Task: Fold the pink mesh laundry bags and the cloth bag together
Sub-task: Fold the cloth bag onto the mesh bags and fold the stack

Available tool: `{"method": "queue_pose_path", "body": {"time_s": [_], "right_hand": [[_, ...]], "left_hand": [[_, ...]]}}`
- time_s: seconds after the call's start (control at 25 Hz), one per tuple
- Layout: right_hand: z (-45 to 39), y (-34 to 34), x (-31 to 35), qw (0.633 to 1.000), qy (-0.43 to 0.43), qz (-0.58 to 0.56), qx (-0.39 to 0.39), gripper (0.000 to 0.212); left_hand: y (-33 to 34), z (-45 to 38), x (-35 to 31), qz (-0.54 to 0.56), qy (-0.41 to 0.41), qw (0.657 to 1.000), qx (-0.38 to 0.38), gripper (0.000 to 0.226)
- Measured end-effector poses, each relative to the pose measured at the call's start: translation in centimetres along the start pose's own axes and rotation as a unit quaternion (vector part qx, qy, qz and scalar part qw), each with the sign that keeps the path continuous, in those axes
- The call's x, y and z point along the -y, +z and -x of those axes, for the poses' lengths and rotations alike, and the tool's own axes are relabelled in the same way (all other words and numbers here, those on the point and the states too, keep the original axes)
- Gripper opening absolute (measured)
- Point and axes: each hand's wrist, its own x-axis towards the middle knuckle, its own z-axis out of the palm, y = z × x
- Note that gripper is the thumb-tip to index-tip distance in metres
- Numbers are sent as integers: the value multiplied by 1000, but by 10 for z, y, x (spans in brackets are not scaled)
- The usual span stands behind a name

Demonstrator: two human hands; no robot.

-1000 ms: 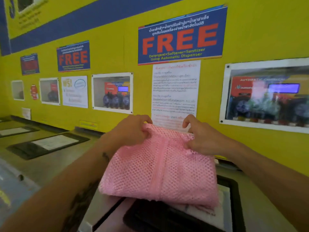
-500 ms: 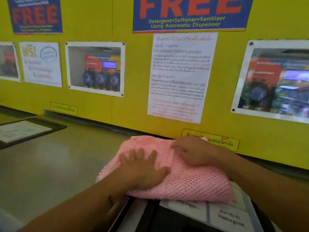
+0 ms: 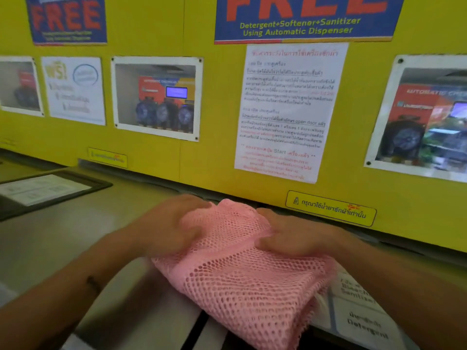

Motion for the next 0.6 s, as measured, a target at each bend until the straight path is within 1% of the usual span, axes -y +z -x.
{"method": "queue_pose_path", "body": {"time_s": [0.04,0.08,0.16,0.2,0.24,0.28,0.36,0.44,0.52,0.56,0.6], "right_hand": [[0,1,2,1000,-1,2,-10,82],[2,1,5,1000,-3,-5,-21,81],[6,1,9,999,-12,-25,-42,76],[8,0,12,998,-21,-32,-42,73],[10,0,14,998,-28,-36,-40,72],[13,-1,17,998,-39,-43,-34,73],[18,-3,24,995,-56,-75,-22,78],[28,-1,30,991,-85,-106,0,78],[34,8,37,987,-105,-119,3,81],[39,12,40,986,-110,-128,2,84],[44,17,43,983,-118,-142,2,85]], "left_hand": [[-6,9,-1,-12,-23,999,-47,64],[-12,20,-1,-30,-64,994,-85,60],[-21,45,-8,-83,-174,973,-127,49],[-24,59,-15,-115,-238,958,-116,46],[-25,70,-23,-137,-295,942,-82,51],[-23,81,-33,-142,-336,930,-37,60],[-15,96,-57,-112,-369,922,24,80],[-6,101,-74,-90,-392,915,23,80],[-2,105,-85,-76,-424,903,6,80],[-3,110,-95,-68,-434,898,-21,83],[-3,116,-103,-47,-439,895,-63,84]]}}
